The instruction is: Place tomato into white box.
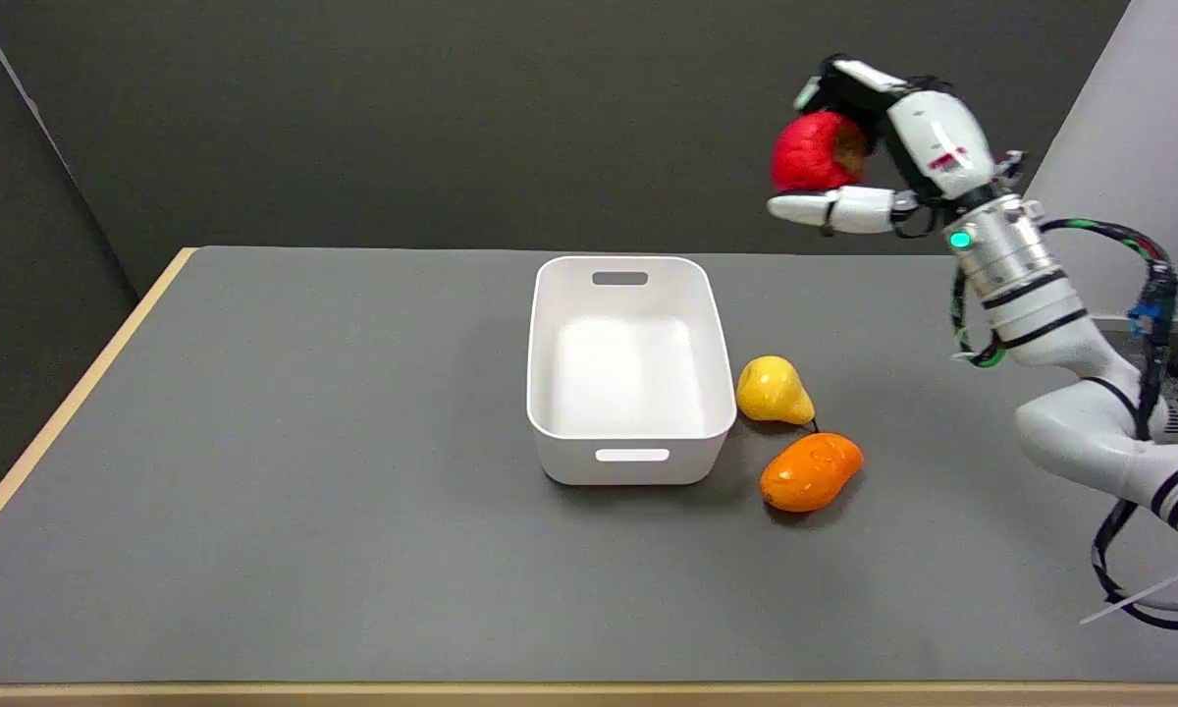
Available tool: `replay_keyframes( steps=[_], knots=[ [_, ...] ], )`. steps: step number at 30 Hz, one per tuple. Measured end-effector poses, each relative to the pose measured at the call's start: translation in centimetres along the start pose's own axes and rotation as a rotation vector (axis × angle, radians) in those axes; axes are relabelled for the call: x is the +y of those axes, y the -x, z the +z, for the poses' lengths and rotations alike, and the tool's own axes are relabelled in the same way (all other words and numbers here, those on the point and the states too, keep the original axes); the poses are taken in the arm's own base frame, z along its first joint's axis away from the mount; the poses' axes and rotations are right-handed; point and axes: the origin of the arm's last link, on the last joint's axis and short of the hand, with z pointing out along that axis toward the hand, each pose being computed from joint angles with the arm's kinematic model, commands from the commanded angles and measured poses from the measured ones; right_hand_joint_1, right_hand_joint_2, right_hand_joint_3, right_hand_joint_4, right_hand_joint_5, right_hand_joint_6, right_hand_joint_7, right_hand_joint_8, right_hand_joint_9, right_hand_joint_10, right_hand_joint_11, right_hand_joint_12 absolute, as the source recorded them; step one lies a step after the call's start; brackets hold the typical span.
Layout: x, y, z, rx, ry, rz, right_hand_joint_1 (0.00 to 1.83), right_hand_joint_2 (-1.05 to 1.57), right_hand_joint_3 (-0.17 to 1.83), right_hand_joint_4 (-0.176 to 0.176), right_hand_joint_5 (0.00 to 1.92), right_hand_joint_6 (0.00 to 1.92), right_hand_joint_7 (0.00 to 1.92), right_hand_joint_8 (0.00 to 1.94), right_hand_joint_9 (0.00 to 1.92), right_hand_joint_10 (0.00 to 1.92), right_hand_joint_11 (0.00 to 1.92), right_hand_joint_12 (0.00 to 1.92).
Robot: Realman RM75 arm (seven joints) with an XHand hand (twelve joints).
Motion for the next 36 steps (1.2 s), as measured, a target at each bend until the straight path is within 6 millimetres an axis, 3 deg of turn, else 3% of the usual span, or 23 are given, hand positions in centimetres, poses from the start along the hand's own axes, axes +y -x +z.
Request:
replay_keyframes(
  steps=[6,20,22,23,24,25,26,27,30,36],
  knots=[
    [-3.6,2.2,1.5,-0.064,-0.090,0.055,1.48,1.04,0.29,0.176,0.61,1.41,0.79,1.40,0.76,1.40,0.80,1.62],
    [-10.0,10.5,3.3,-0.307,-0.184,0.052,1.47,1.06,0.27,0.169,0.60,1.38,0.78,1.42,0.76,1.41,0.79,1.62],
    [-10.5,11.4,3.3,-0.336,-0.189,0.028,1.17,1.19,0.19,-0.082,0.54,1.59,0.82,1.35,0.80,1.30,0.68,1.66],
    [-10.7,11.9,3.3,-0.349,-0.191,0.014,1.01,1.20,0.23,0.011,0.55,1.61,0.80,1.25,0.78,1.31,0.65,1.66],
    [-10.8,12.3,3.2,-0.361,-0.193,0.001,0.83,1.20,0.30,0.146,0.57,1.63,0.76,1.13,0.76,1.34,0.62,1.67],
    [-11.0,12.7,3.1,-0.373,-0.195,-0.014,0.72,1.07,0.52,0.176,0.53,1.44,0.74,1.08,0.75,1.34,0.61,1.66],
    [-11.2,13.1,3.0,-0.385,-0.197,-0.031,0.61,0.87,0.85,0.176,0.48,1.16,0.71,1.04,0.74,1.32,0.60,1.64],
    [-11.2,13.5,2.9,-0.396,-0.197,-0.046,0.46,0.78,0.96,0.176,0.43,0.98,0.68,0.96,0.70,1.27,0.58,1.62],
    [-11.4,14.3,2.5,-0.421,-0.193,-0.080,0.11,0.67,1.00,0.173,0.35,0.73,0.55,0.67,0.56,1.03,0.47,1.54],
    [-11.0,15.4,1.6,-0.458,-0.144,-0.065,0.00,0.62,0.94,0.162,0.26,0.53,0.37,0.39,0.32,0.76,0.26,1.43]
  ],
)
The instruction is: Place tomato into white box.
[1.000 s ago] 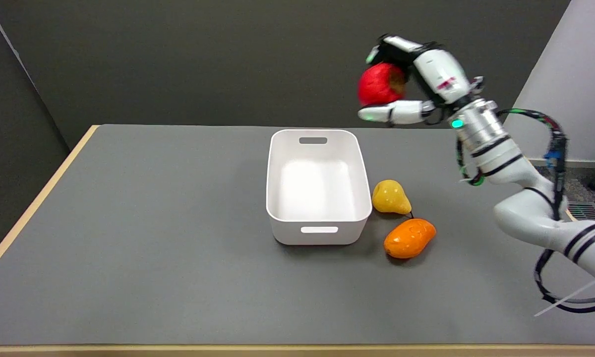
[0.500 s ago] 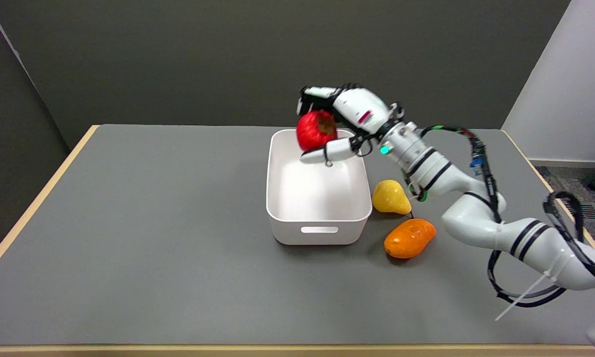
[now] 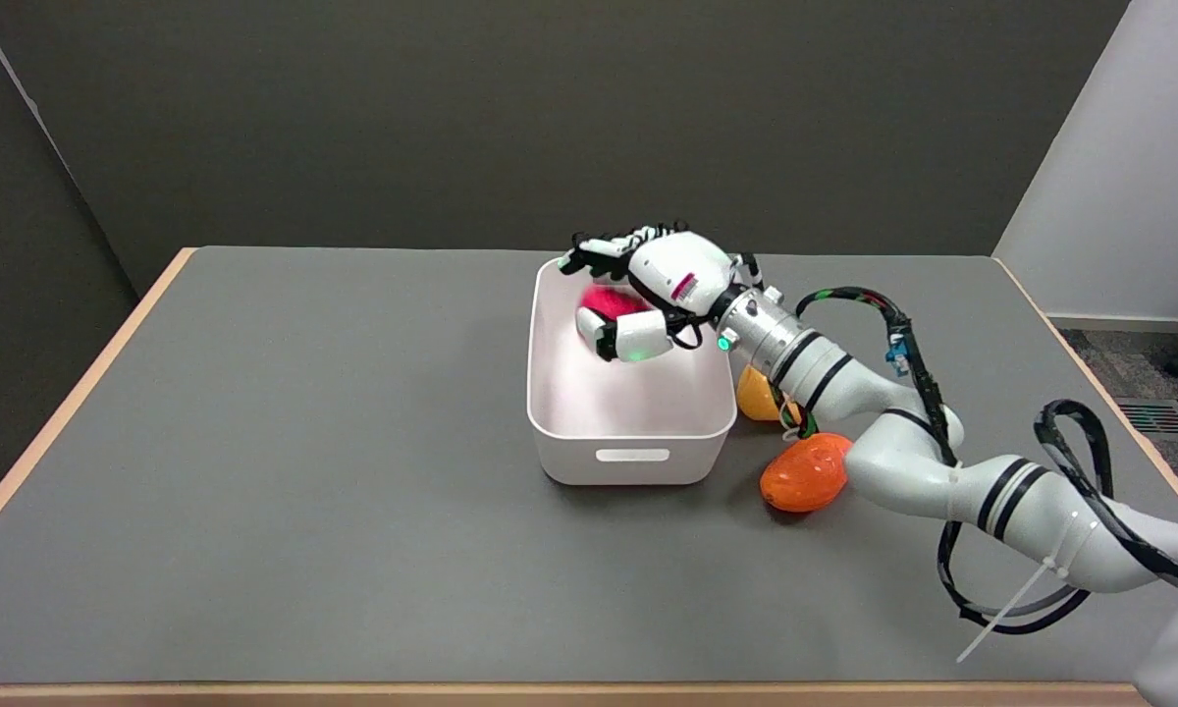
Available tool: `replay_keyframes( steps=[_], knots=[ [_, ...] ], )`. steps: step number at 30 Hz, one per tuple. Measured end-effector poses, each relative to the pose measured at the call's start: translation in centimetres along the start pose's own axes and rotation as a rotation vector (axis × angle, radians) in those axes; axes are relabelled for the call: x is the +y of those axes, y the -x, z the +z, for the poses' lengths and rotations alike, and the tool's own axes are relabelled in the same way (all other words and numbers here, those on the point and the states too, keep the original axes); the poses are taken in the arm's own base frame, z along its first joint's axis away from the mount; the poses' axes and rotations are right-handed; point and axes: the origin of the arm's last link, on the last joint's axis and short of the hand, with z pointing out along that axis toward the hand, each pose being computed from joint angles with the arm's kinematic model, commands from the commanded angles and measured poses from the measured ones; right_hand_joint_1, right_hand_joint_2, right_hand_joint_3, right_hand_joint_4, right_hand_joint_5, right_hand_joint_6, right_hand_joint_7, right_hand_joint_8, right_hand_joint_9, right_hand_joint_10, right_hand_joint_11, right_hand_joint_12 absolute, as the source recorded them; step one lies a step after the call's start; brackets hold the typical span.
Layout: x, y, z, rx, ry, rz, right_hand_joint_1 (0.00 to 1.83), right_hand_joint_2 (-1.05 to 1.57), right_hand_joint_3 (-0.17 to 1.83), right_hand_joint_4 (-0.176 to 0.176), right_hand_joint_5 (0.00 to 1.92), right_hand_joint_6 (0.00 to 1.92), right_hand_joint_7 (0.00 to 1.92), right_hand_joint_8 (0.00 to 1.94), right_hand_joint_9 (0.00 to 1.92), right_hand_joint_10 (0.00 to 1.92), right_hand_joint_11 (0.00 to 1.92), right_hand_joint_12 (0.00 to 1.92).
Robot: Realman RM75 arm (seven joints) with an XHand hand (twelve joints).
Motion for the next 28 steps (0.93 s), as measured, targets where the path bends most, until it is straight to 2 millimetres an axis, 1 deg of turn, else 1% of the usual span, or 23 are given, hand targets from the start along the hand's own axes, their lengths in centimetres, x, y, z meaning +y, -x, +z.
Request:
replay_keyframes(
  steps=[7,10,12,14,15,18,24,25,26,27,28],
  knots=[
    [0.3,0.8,-0.9,-0.017,0.047,0.077,0.00,0.58,0.93,0.150,0.18,0.43,0.16,0.27,0.12,0.59,0.07,1.25],
    [0.4,0.7,-1.2,-0.010,0.058,0.101,0.00,0.61,0.88,0.146,0.16,0.39,0.08,0.26,0.04,0.51,0.00,1.13],
    [0.4,0.6,-1.5,-0.003,0.064,0.116,0.00,0.56,0.94,0.146,0.14,0.43,0.09,0.21,0.03,0.43,0.00,1.09],
    [0.4,0.4,-1.7,0.010,0.069,0.126,0.00,0.54,0.97,0.144,0.13,0.45,0.09,0.16,0.04,0.35,0.00,1.01],
    [0.4,0.1,-1.7,0.020,0.069,0.130,0.00,0.54,0.97,0.144,0.13,0.45,0.09,0.17,0.04,0.35,0.00,1.00],
    [0.2,-0.9,-2.0,0.062,0.066,0.138,0.01,0.54,0.99,0.142,0.13,0.45,0.10,0.19,0.05,0.36,0.00,0.99],
    [-0.6,-4.1,-2.6,0.177,0.042,0.133,0.00,0.56,1.00,0.140,0.13,0.44,0.10,0.23,0.05,0.40,0.00,0.99],
    [-0.8,-4.9,-2.9,0.203,0.036,0.130,0.02,0.56,1.00,0.139,0.13,0.45,0.10,0.24,0.04,0.40,0.00,0.99],
    [-0.9,-5.4,-3.0,0.221,0.032,0.128,0.10,0.59,1.04,0.137,0.12,0.47,0.08,0.26,0.02,0.41,0.00,0.95],
    [-1.0,-6.2,-3.3,0.246,0.027,0.124,0.15,0.61,1.07,0.136,0.12,0.49,0.08,0.28,0.01,0.42,0.00,0.92],
    [-1.1,-6.7,-3.5,0.263,0.024,0.121,0.14,0.62,1.07,0.136,0.12,0.49,0.09,0.29,0.01,0.44,0.00,0.92]
  ],
)
